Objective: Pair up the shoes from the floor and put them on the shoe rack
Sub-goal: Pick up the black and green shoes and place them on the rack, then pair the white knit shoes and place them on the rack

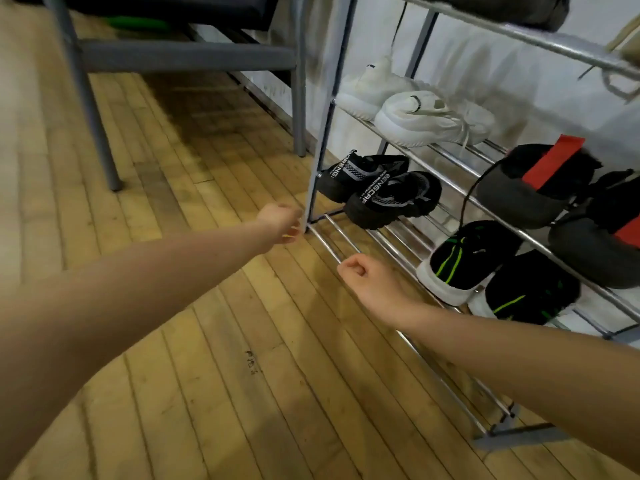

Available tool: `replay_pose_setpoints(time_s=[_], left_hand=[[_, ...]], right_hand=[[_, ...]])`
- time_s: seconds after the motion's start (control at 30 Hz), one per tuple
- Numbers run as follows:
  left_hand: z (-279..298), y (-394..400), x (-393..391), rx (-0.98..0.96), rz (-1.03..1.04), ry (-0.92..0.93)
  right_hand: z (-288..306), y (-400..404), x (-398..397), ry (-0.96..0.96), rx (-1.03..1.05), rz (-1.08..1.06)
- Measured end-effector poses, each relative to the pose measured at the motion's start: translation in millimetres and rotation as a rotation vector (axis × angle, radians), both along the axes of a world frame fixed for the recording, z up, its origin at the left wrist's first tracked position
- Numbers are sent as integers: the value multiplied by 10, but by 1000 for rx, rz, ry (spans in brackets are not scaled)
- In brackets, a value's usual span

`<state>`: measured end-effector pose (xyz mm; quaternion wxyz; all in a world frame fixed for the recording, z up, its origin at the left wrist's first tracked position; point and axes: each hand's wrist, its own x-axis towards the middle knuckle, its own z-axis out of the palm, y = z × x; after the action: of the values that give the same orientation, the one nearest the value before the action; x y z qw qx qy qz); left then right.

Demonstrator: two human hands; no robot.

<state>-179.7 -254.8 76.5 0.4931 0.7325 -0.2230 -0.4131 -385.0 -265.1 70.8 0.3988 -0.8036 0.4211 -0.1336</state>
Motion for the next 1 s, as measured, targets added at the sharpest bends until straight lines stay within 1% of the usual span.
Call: replay_pose_setpoints(time_s=[0.1,0.23,0.27,0.37,0.47,0.53,0.6,0.67,0.73,0.8,0.87,0.93,1.0], left_hand=[[-26,409,331,75,-40,-57],[-150,1338,864,244,10,-67],[-176,1560,965,282,52,-73],[-160,2324,1220,377,309,-107],[-54,2964,1292,416,489,-121],[37,3410,1242,440,614,-121],[106,3779,1159,468,740,-123],[127,4073,1067,510,810,-132],[152,4365,944,575,814,-148],[123,4639,878,630,814,-155],[27,4873,834,656,820,-166],[-82,5104,790,726,799,-210],[-189,5358,732,838,740,-226]], right_hand=[[-124,64,534,47,-11,117],[-315,364,1505,119,-72,312],[-380,475,1725,117,-61,357],[-584,1039,2318,172,52,571],[-676,1627,2548,249,156,798],[-683,2062,2570,260,222,963],[-698,2475,2562,264,246,1093],[-661,2837,2540,279,224,1222],[-586,3141,2458,236,218,1340],[-520,3261,2355,176,305,1350],[-515,3197,2249,153,360,1278],[-602,3085,2202,187,300,1222],[-712,2983,2121,243,214,1183]])
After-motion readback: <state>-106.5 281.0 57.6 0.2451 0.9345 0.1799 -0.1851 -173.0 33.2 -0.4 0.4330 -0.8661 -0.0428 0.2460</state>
